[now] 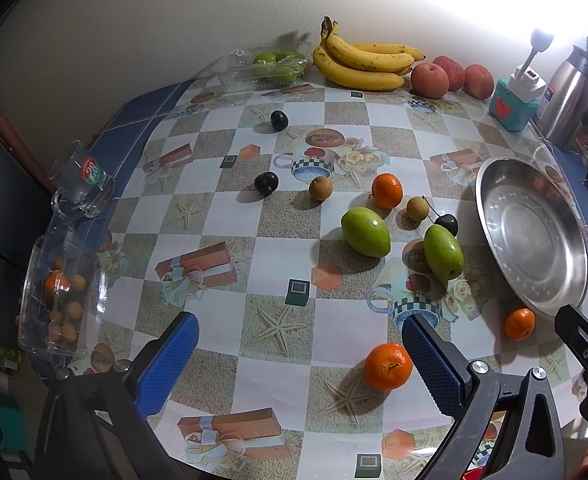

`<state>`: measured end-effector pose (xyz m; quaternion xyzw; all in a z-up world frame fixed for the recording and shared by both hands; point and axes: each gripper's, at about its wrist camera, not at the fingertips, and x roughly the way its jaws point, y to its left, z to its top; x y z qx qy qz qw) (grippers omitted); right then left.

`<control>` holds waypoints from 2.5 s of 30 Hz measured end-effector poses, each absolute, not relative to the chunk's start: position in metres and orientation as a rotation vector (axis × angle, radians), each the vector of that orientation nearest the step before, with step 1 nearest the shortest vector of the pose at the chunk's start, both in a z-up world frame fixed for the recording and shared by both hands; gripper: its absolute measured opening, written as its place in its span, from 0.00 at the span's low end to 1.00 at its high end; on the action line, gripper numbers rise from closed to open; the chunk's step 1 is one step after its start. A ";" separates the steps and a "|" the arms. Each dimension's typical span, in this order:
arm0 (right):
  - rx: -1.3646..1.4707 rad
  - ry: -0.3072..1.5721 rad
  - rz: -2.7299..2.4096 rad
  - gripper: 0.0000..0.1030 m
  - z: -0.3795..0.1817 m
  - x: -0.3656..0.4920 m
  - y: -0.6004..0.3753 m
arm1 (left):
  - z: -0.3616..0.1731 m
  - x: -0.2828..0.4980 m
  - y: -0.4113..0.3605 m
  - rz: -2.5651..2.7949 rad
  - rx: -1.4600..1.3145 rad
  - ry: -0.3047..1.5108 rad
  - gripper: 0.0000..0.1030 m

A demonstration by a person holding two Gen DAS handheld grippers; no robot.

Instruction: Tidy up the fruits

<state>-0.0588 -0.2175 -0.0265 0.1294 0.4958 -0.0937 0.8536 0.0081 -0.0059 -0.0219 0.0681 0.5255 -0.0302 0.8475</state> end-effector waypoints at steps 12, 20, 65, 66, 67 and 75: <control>0.272 1.044 -0.197 1.00 -0.026 -0.058 -0.218 | -0.022 0.008 -0.006 -0.064 0.143 1.108 1.00; 0.275 1.050 -0.198 1.00 -0.029 -0.060 -0.219 | -0.023 0.008 -0.006 -0.064 0.147 1.113 1.00; 0.492 1.371 -0.203 0.79 -0.106 -0.023 -0.243 | -0.106 0.028 -0.060 -0.208 0.086 1.521 1.00; 0.493 1.379 -0.206 0.79 -0.109 -0.022 -0.242 | -0.108 0.028 -0.062 -0.209 0.089 1.528 1.00; 0.493 1.383 -0.210 0.78 -0.111 -0.020 -0.242 | -0.112 0.029 -0.064 -0.210 0.089 1.536 0.99; 0.508 1.380 -0.228 0.63 -0.116 -0.018 -0.245 | -0.143 0.036 -0.060 -0.207 0.050 1.581 0.71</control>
